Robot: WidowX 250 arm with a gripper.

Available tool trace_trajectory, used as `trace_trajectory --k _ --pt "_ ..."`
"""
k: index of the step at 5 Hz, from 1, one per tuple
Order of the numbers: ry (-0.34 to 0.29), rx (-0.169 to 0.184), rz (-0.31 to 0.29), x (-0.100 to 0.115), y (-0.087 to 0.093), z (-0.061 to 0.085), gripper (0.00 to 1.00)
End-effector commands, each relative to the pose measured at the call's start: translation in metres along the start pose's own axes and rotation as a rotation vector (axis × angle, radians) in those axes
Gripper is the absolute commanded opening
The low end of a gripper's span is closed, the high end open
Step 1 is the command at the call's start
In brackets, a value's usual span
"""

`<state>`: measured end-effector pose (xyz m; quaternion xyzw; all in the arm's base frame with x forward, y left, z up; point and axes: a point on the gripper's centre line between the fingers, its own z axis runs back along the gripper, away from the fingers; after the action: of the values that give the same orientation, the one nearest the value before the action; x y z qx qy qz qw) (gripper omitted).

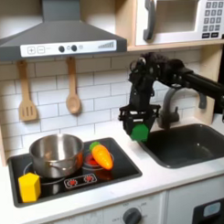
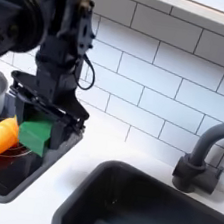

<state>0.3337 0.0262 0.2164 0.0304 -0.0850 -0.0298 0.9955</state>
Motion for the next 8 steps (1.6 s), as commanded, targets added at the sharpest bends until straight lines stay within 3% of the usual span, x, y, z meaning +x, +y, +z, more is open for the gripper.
trace_trajectory --k 1,2,3,5,7,8 --pt "-0.016 0.037 -0.021 0.001 0.001 0.007 0.00" --pt "-0.019 0.057 -0.029 0.002 0.002 0.004 0.00" --pt "-0.062 0.119 -0.077 0.005 -0.002 0.009 0.00" --pt "-0.081 0.192 -0.130 0.010 -0.006 -0.001 0.00" --pt "-0.125 0.366 -0.261 0.009 -0.013 -0.017 0.00" --pt "-0.152 0.422 -0.288 0.007 -0.014 -0.014 0.00"
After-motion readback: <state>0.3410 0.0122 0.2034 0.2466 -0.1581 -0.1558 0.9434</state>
